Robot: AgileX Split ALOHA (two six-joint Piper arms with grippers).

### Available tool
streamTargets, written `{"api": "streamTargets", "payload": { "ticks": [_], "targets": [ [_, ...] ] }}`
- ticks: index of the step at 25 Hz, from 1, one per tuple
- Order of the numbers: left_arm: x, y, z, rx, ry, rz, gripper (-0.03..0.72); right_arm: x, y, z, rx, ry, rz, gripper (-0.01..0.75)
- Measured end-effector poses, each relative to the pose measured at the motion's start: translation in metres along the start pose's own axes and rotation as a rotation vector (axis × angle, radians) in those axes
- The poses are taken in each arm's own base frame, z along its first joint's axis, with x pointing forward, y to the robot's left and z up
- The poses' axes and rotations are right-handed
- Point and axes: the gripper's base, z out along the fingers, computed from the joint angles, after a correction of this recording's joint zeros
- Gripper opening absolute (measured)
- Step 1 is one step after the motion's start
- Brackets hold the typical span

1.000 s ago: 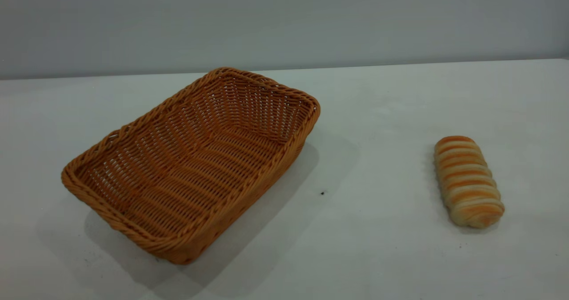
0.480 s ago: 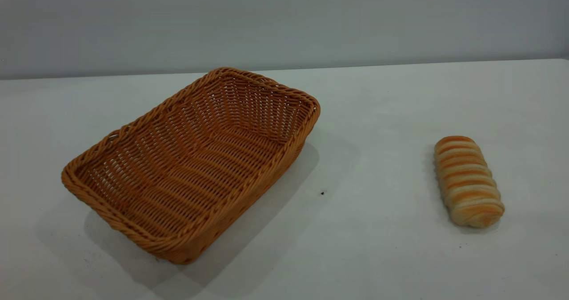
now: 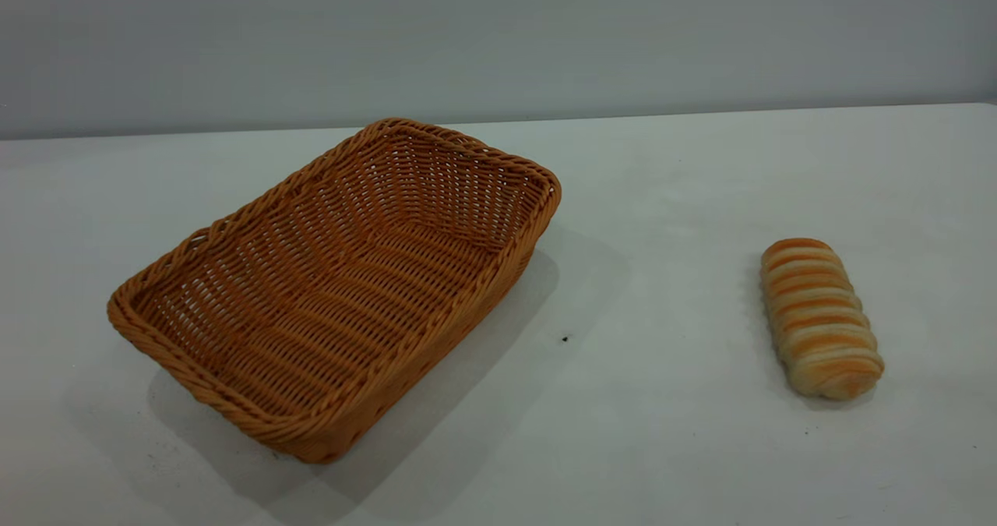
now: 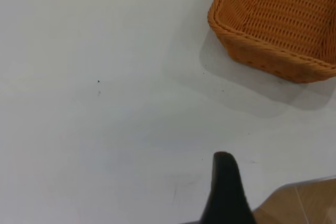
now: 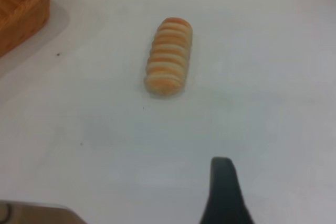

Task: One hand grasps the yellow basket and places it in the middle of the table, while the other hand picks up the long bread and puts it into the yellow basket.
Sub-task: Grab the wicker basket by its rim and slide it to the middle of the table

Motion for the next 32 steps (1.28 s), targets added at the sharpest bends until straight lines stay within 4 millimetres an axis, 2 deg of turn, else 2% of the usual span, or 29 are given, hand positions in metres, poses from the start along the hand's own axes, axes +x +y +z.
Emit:
{"api": "streamTargets", "payload": {
  "ticks": [7,10,13,15,18,22,27,32],
  "targets": [
    [0.000,0.000,0.000,0.001,-0.001,-0.003,0.582,0.000,0.000,0.000,0.000,-0.001,0.000,0.566],
    [-0.002,0.000,0.001,0.001,0.007,-0.082,0.582,-0.003,0.000,-0.002,0.003,-0.027,0.005,0.561],
    [-0.017,0.002,0.006,0.013,0.041,-0.213,0.582,-0.018,0.000,-0.003,0.001,-0.082,0.013,0.562],
    [-0.035,0.004,0.010,0.014,0.062,-0.229,0.582,-0.033,-0.003,0.005,0.003,-0.069,0.014,0.562],
    [-0.064,0.009,0.022,0.018,0.117,-0.235,0.582,-0.059,-0.006,0.025,-0.012,0.012,-0.008,0.562],
    [-0.089,0.012,0.054,0.043,0.253,-0.267,0.582,-0.090,-0.005,0.063,-0.099,0.126,-0.066,0.562],
    [-0.105,0.011,0.107,0.095,0.403,-0.470,0.582,-0.110,0.003,0.124,-0.300,0.212,-0.055,0.562],
    [-0.106,0.014,0.170,0.047,0.537,-0.640,0.582,-0.116,0.013,0.181,-0.429,0.182,-0.020,0.562]
  ]
}}
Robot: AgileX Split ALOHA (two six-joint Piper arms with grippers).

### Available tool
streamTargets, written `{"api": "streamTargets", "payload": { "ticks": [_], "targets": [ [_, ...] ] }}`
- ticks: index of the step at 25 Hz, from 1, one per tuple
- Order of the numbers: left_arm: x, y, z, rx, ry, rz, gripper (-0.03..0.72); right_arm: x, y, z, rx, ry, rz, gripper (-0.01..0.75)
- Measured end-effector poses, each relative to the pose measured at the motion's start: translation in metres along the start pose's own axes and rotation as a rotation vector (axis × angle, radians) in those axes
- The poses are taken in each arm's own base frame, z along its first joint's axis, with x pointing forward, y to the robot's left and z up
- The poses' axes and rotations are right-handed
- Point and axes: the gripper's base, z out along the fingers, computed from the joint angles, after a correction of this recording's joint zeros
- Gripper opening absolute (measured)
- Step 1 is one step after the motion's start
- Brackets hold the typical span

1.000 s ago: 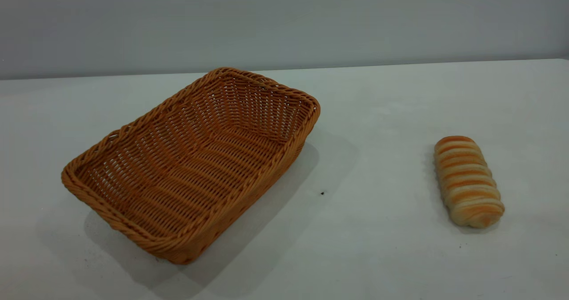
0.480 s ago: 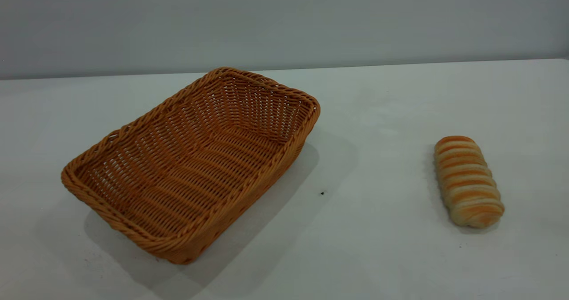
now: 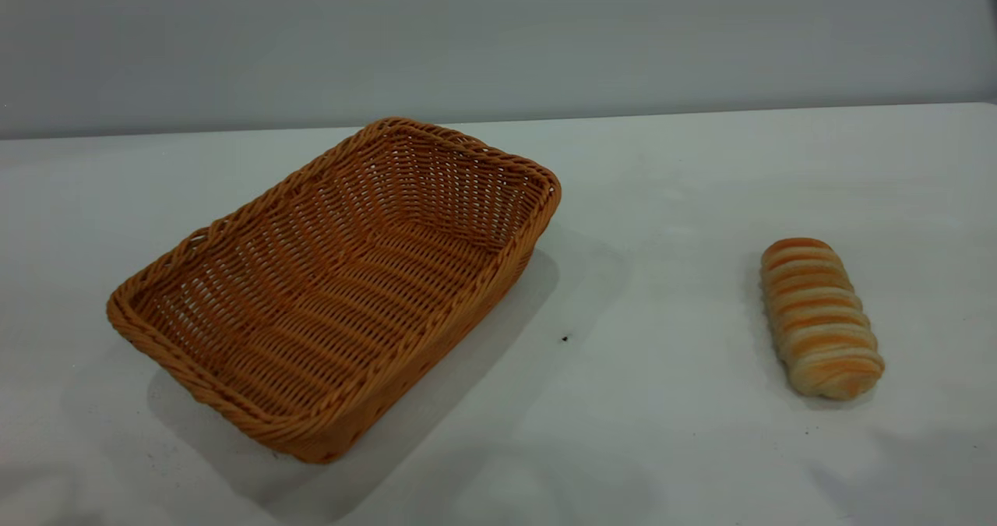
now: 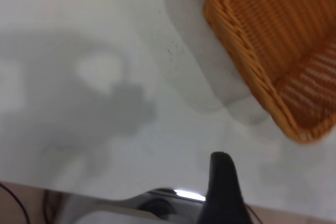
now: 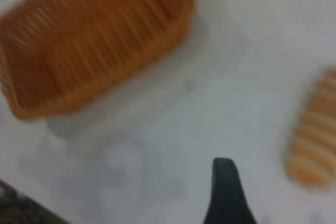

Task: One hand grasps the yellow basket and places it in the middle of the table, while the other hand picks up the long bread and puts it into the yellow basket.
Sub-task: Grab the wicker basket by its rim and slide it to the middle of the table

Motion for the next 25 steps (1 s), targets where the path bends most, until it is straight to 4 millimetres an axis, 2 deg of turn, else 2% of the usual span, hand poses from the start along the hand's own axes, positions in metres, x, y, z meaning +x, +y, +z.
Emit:
{"api": "streamTargets", "payload": {
  "ticks": [6,10,14,18,25],
  "targets": [
    [-0.022,-0.003,0.064,0.018,0.098,-0.160,0.582,-0.011,0.013,0.061,-0.091,-0.007,-0.010,0.562],
    [-0.023,-0.008,0.101,0.019,0.147,-0.213,0.576,-0.016,0.017,0.090,-0.131,0.040,-0.025,0.562],
    [-0.018,-0.018,0.134,0.003,0.150,-0.235,0.563,-0.017,0.013,0.104,-0.134,0.064,-0.019,0.562],
    [-0.013,-0.026,0.159,-0.016,0.129,-0.272,0.561,-0.016,0.013,0.107,-0.138,0.074,-0.015,0.561],
    [-0.008,-0.013,0.200,-0.107,0.089,-0.376,0.546,-0.017,0.013,0.107,-0.138,0.072,-0.015,0.561]
  ]
}}
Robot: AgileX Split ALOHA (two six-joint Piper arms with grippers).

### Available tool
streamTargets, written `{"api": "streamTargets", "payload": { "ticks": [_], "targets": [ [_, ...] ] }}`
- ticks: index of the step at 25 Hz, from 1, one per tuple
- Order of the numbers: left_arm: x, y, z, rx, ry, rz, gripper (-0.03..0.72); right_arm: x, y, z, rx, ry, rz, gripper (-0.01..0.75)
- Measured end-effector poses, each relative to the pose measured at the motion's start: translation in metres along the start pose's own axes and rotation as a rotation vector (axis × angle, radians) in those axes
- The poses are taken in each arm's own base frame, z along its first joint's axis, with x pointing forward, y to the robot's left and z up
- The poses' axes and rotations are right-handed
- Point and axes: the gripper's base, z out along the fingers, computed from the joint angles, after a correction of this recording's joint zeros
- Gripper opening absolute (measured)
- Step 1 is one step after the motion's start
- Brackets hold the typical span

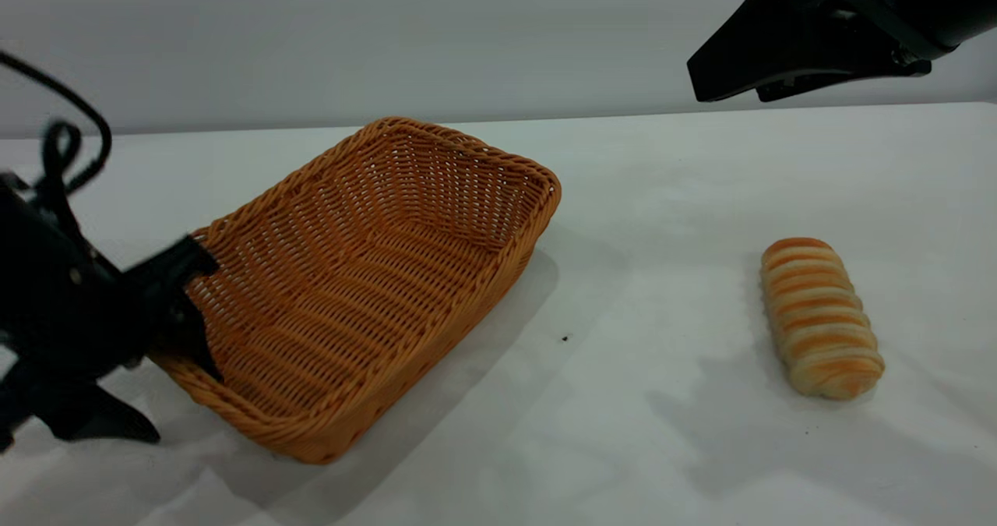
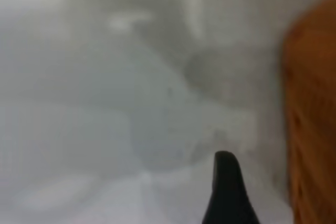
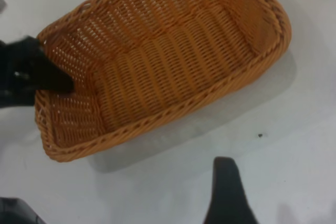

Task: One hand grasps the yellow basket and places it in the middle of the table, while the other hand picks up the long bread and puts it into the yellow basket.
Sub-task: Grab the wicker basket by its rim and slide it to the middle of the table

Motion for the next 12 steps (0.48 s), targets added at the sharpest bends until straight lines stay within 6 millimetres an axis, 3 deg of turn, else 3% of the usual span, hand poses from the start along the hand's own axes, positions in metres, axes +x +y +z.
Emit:
{"api": "streamTargets", "payload": {
  "ticks": [5,7,10,12],
  "targets": [
    [-0.003,-0.001,0.015,-0.024,-0.010,-0.007,0.433,0.000,0.000,0.000,0.003,0.000,-0.001,0.561],
    [-0.004,-0.002,0.016,-0.024,-0.011,-0.007,0.340,0.000,-0.001,0.000,0.008,-0.001,-0.001,0.561],
    [-0.006,-0.005,0.017,-0.014,-0.020,-0.019,0.120,0.000,-0.002,0.000,0.017,-0.005,-0.001,0.561],
    [-0.009,-0.010,0.016,-0.001,-0.029,-0.010,0.113,0.000,-0.002,0.000,0.022,-0.005,0.006,0.561]
  ]
}}
